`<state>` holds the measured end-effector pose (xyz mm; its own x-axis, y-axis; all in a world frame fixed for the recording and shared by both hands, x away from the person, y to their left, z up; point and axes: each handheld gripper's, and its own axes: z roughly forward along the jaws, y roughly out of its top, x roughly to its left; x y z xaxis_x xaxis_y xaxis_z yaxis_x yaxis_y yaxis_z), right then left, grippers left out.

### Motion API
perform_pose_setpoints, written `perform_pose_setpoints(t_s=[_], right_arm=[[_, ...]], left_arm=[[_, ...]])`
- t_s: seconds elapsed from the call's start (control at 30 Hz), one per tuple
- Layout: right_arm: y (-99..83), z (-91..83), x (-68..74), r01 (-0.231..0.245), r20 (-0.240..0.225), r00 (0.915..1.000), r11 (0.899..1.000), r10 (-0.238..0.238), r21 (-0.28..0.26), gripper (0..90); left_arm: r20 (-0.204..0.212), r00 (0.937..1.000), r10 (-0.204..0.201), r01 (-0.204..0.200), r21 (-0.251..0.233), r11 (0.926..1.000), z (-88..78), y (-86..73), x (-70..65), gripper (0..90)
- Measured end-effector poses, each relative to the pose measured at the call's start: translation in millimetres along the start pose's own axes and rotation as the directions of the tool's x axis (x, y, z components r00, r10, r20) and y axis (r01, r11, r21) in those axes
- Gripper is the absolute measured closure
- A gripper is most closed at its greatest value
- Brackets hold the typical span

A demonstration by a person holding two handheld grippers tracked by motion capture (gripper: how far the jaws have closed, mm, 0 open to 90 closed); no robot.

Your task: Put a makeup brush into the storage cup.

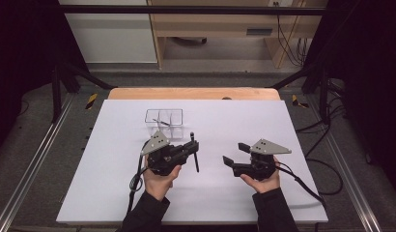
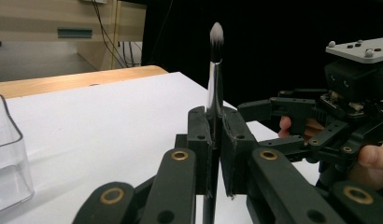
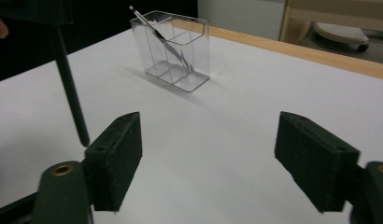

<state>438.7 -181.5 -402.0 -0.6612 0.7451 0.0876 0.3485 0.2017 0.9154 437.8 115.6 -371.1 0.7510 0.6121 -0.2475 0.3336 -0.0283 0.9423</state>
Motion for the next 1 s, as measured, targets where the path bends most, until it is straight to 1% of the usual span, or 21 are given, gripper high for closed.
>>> perform_pose_setpoints(t_s=[0.07, 0.13, 0.3, 0.37, 0.43, 0.53, 0.7, 0.8, 0.87, 1.0], right_arm=[[-0.4, 0.2, -0.3, 0.004, 0.024, 0.9997, 1.000, -0.004, 0.005, 19.3], [-0.9, 0.0, -1.3, 0.002, 0.034, 0.9994, 1.000, -0.003, 0.008, 16.9], [-2.3, -3.0, -6.9, -0.023, 0.058, 0.9981, 1.000, 0.022, 0.008, 12.7], [-2.7, -4.6, -9.0, -0.029, 0.066, 0.9974, 1.000, 0.029, 0.011, 10.8], [-3.3, -5.9, -11.1, -0.036, 0.077, 0.9964, 0.999, 0.035, 0.012, 9.3], [-4.2, -7.9, -13.7, -0.040, 0.093, 0.9949, 0.999, 0.038, 0.019, 7.7], [-4.6, -12.5, -16.6, -0.043, 0.096, 0.9946, 0.999, 0.041, 0.014, 6.5], [-4.8, -15.0, -18.3, -0.046, 0.094, 0.9946, 0.999, 0.045, 0.012, 5.9], [-5.2, -16.1, -19.1, -0.051, 0.100, 0.9937, 0.999, 0.049, 0.014, 5.3], [-5.9, -17.3, -20.8, -0.059, 0.103, 0.9930, 0.998, 0.057, 0.016, 5.3]], left_arm=[[-0.007, 0.9999, 0.015, -0.015, 0.003, 0.9999, -2.3, 1.3, 0.8, 83.1], [-0.012, 0.9996, 0.026, -0.026, 0.008, 0.9996, -5.0, 2.7, 2.2, 83.1], [-0.026, 0.9985, 0.048, -0.048, 0.015, 0.9988, -11.7, 6.4, 5.9, 83.1], [-0.033, 0.9980, 0.053, -0.053, 0.014, 0.9985, -14.4, 7.6, 7.8, 83.1], [-0.037, 0.9982, 0.048, -0.048, 0.011, 0.9988, -16.8, 8.9, 9.7, 83.1], [-0.047, 0.9971, 0.059, -0.059, 0.015, 0.9982, -20.9, 11.1, 12.6, 83.1], [-0.078, 0.9944, 0.072, -0.071, 0.020, 0.9973, -29.9, 16.9, 20.1, 83.1], [-0.097, 0.9926, 0.073, -0.071, 0.018, 0.9973, -35.6, 20.8, 25.1, 83.1], [-0.109, 0.9911, 0.076, -0.075, 0.017, 0.9971, -38.9, 23.1, 27.8, 83.0], [-0.123, 0.9893, 0.079, -0.077, 0.017, 0.9969, -42.3, 26.4, 31.9, 83.1]])
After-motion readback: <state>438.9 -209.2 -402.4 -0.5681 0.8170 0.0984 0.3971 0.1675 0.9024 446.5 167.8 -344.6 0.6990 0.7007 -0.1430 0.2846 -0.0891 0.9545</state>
